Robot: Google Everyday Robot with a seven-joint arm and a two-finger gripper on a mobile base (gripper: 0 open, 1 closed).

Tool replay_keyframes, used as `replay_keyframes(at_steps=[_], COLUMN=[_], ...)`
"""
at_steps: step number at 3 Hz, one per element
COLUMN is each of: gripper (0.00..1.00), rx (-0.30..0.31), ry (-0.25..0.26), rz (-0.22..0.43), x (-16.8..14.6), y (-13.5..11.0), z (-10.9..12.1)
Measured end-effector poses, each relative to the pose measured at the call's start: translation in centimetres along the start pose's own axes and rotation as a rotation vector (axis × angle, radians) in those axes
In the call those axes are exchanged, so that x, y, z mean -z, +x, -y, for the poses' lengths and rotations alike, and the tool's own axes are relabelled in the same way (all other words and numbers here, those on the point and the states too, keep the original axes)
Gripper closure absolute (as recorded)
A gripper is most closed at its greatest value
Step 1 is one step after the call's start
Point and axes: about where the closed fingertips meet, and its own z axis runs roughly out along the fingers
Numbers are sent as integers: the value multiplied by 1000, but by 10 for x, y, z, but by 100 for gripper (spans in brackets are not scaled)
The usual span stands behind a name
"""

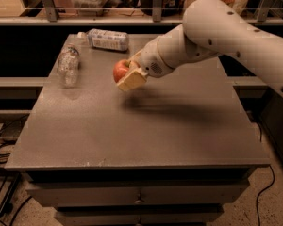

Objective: Move apple near water bottle

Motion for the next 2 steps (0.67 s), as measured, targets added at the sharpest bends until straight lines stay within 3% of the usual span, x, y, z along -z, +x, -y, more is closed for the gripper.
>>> replay_keyframes(at_steps=[1, 2], gripper=[100, 83], rx=[1, 5], ry=[-21, -52], rz=[9, 13], x=[-33, -65], y=[-16, -32], z=[11, 17])
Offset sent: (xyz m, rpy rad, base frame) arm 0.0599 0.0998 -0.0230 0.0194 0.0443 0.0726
